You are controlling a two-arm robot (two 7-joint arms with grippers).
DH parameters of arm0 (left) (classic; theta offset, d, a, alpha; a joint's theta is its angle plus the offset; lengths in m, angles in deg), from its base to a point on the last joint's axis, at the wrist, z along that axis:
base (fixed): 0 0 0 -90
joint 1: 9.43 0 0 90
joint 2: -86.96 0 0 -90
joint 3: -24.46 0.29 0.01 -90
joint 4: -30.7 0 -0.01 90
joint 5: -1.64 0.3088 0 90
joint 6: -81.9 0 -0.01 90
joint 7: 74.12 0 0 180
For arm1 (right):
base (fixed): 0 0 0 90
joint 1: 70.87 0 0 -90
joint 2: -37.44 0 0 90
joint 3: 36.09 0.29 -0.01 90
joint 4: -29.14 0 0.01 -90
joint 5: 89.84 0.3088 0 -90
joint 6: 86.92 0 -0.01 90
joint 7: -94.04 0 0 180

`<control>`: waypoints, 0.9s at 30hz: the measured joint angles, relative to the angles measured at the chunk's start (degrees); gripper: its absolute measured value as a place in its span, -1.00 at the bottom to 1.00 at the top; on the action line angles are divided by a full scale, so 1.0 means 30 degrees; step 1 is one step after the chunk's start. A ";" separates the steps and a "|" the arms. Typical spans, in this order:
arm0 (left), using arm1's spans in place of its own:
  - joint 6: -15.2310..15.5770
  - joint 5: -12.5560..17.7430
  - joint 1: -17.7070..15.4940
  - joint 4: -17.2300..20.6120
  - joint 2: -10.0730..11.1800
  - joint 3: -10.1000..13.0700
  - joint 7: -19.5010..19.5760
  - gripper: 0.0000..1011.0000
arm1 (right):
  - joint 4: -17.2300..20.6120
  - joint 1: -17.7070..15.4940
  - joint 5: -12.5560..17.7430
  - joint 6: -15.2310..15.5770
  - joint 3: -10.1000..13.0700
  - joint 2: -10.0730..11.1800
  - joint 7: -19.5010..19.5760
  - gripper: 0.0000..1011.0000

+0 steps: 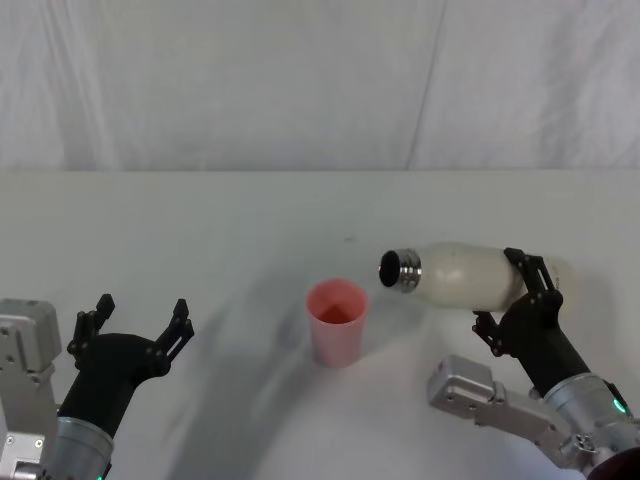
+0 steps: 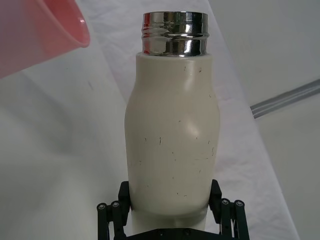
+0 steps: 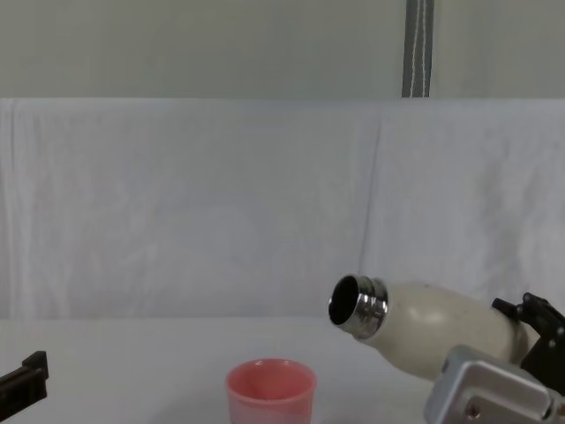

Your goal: Grasp the thermos with one hand and pour water into the cup lid.

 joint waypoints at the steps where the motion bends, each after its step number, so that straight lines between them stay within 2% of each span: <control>1: 0.0001 0.0000 0.0000 0.0000 0.0000 0.0000 0.0001 0.98 | -0.0024 0.0038 -0.0062 0.0011 -0.0049 0.0032 0.0016 0.89; 18: 0.0000 0.0000 0.0000 0.0000 0.0000 0.0000 0.0000 0.98 | -0.0700 0.0987 -0.1030 0.0212 -0.1058 0.0407 0.0163 0.89; 27: 0.0001 0.0001 0.0000 0.0000 -0.0001 0.0000 0.0000 0.98 | -0.0864 0.1248 -0.1332 0.0373 -0.1342 0.0557 0.0191 0.89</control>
